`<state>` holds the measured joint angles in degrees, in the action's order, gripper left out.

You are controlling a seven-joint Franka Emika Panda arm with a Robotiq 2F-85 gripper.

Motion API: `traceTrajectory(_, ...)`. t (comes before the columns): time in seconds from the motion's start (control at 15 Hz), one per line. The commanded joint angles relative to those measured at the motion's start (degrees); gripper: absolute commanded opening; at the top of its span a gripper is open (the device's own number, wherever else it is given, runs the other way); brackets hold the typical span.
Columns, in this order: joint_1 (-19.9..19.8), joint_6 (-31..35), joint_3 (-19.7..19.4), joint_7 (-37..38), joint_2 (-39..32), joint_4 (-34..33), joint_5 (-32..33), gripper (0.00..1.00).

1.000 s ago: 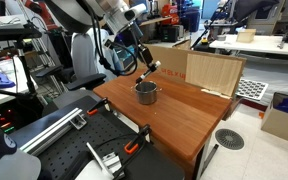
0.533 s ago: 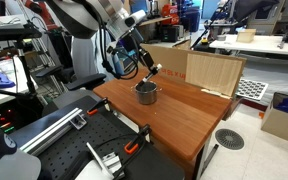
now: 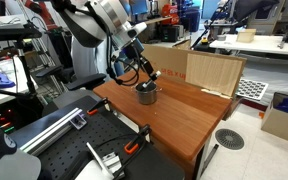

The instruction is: Put the black marker inside the silver pot

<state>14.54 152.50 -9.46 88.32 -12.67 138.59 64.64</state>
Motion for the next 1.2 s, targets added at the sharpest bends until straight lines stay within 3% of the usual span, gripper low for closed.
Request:
traceTrajectory(0.0,0.22,1.48,-0.32,2.25,-2.44,-2.03,2.01,0.05)
traceTrajectory(0.27,0.14,1.47,-0.17,1.62,-4.21,-2.84,1.05,0.05)
traceTrajectory(0.33,-0.1,1.89,0.01,1.01,-4.5,-2.85,0.18,0.45)
traceTrajectory(0.4,-0.12,2.03,0.01,1.04,-4.66,-2.91,0.19,0.46)
traceTrajectory(0.87,-0.25,2.46,0.06,0.72,-4.31,-3.01,-0.19,0.95)
traceTrajectory(0.93,-0.15,2.43,0.02,0.83,-4.08,-3.06,0.11,1.0)
traceTrajectory(1.13,0.04,3.07,0.02,1.08,-2.97,-3.39,0.31,1.0)
